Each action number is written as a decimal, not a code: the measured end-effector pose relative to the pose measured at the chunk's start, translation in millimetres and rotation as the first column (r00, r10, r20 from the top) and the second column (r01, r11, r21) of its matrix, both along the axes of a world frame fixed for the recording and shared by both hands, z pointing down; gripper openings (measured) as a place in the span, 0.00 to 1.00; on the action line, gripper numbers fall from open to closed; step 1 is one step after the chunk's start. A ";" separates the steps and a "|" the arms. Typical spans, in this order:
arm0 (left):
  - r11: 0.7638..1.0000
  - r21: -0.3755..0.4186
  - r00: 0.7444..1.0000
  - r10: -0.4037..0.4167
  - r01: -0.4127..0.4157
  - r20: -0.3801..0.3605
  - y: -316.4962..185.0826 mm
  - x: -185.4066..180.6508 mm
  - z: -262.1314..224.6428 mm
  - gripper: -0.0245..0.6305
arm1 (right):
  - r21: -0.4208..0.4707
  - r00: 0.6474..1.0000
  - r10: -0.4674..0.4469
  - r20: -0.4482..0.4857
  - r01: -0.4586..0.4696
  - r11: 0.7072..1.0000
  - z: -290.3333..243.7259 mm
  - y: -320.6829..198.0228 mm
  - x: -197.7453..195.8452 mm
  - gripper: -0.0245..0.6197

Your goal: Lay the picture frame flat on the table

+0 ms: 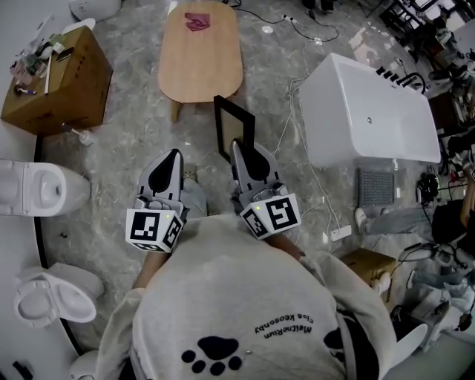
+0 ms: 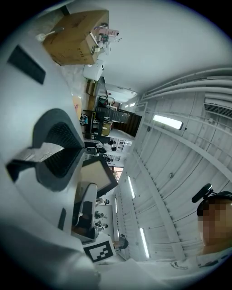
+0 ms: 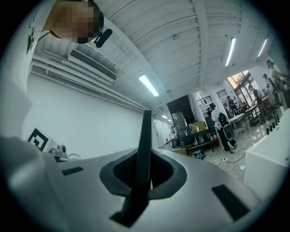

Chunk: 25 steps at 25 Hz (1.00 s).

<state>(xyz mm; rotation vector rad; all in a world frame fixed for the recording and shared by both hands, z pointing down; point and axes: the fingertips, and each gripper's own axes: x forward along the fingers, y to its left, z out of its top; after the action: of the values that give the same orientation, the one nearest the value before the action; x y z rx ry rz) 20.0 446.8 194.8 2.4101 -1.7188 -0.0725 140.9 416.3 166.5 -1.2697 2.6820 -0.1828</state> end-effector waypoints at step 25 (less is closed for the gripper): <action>0.960 -0.068 0.962 0.272 -0.271 0.000 -232.7 -64.6 17.7 0.05 | -0.085 0.970 0.242 0.004 -0.241 0.967 23.0 -200.4 -62.9 0.10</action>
<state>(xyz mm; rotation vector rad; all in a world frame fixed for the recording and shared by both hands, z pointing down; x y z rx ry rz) -44.5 214.1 212.5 2.5721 -1.3536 0.0340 78.0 215.8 189.5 -1.5992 2.5020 -0.2732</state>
